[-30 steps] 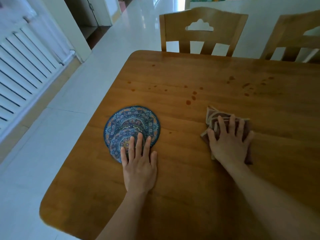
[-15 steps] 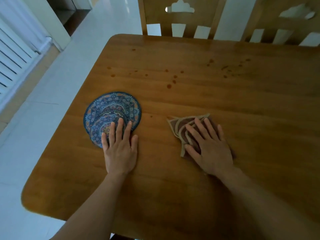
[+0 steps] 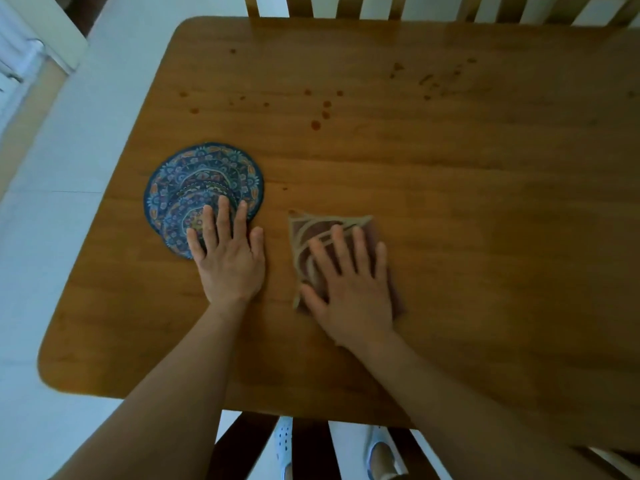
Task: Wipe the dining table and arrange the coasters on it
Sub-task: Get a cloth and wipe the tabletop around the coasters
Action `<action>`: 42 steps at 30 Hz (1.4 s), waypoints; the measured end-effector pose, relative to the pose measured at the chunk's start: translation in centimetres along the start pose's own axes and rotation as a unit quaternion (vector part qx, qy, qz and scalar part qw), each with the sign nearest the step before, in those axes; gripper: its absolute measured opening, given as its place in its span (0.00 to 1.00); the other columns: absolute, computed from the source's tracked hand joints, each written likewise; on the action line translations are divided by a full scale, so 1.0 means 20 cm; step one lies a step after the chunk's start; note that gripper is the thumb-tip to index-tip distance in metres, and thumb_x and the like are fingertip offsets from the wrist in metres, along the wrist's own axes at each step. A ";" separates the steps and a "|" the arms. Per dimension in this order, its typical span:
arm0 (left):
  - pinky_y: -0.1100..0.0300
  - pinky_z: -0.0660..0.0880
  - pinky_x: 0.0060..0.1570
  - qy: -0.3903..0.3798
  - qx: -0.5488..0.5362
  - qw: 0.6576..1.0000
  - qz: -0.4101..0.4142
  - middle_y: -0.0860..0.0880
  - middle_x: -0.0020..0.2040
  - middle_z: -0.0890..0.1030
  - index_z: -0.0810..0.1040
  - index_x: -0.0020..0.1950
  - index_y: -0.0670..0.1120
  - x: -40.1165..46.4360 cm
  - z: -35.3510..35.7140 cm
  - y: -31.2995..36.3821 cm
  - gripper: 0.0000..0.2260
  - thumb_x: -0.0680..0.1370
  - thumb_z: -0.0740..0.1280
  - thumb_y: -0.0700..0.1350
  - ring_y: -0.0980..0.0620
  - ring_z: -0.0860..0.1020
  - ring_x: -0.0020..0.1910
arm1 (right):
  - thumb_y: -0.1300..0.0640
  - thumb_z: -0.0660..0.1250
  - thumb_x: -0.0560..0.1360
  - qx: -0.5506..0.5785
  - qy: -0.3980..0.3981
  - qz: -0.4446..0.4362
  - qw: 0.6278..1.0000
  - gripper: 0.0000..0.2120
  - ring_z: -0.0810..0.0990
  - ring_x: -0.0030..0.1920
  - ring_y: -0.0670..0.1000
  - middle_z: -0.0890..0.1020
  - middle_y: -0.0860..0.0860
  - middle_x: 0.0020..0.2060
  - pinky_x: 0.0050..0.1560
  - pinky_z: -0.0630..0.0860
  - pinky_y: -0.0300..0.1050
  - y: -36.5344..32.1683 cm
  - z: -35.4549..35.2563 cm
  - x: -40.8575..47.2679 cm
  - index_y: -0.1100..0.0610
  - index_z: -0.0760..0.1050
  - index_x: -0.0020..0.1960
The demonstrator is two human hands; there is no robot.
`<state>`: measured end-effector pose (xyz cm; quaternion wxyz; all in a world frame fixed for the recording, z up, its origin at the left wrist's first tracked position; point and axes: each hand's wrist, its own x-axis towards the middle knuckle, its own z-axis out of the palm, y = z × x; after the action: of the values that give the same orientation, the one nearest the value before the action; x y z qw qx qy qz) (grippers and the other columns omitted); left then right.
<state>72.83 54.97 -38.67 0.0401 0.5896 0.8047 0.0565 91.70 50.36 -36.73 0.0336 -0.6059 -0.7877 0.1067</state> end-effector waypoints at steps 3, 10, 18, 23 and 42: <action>0.42 0.42 0.76 0.009 0.006 1.000 0.012 0.51 0.81 0.49 0.53 0.80 0.55 0.00 0.00 -0.01 0.24 0.84 0.47 0.58 0.48 0.45 0.80 | 0.34 0.53 0.77 0.001 -0.030 -0.124 0.992 0.32 0.47 0.79 0.57 0.54 0.51 0.79 0.74 0.45 0.66 -0.13 0.04 -0.07 0.45 0.57 0.78; 0.42 0.38 0.75 -0.038 -0.005 0.999 0.011 0.52 0.81 0.42 0.47 0.80 0.55 0.01 -0.03 -0.01 0.26 0.83 0.42 0.59 0.49 0.38 0.79 | 0.30 0.50 0.77 -0.085 -0.068 -0.139 0.984 0.35 0.42 0.79 0.52 0.49 0.47 0.80 0.76 0.45 0.60 0.40 -0.07 -0.43 0.42 0.48 0.79; 0.42 0.37 0.75 -0.057 -0.007 0.998 0.018 0.51 0.80 0.39 0.44 0.80 0.54 0.00 -0.05 -0.01 0.25 0.83 0.41 0.58 0.48 0.36 0.78 | 0.29 0.45 0.75 -0.079 -0.016 0.186 0.979 0.38 0.50 0.78 0.61 0.56 0.55 0.78 0.73 0.50 0.69 0.45 -0.05 -0.59 0.48 0.53 0.79; 0.41 0.37 0.75 -0.050 -0.004 0.999 0.015 0.51 0.80 0.38 0.43 0.80 0.55 -0.01 -0.03 0.00 0.26 0.83 0.41 0.58 0.47 0.36 0.78 | 0.28 0.45 0.75 -0.078 -0.032 0.070 0.994 0.38 0.46 0.79 0.59 0.53 0.52 0.79 0.72 0.47 0.71 0.28 -0.02 -0.49 0.47 0.52 0.79; 0.44 0.56 0.74 0.000 -0.197 0.976 0.092 0.54 0.78 0.63 0.61 0.77 0.56 0.08 -0.31 -0.63 0.24 0.81 0.53 0.58 0.52 0.59 0.77 | 0.26 0.42 0.74 -0.038 -0.015 0.042 0.998 0.37 0.38 0.78 0.52 0.45 0.45 0.79 0.75 0.37 0.62 -0.13 0.03 0.01 0.40 0.46 0.78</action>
<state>59.71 52.43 -34.32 0.1499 0.6419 0.7198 0.2178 89.15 49.76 -36.89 -0.0059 -0.6378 -0.7652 0.0876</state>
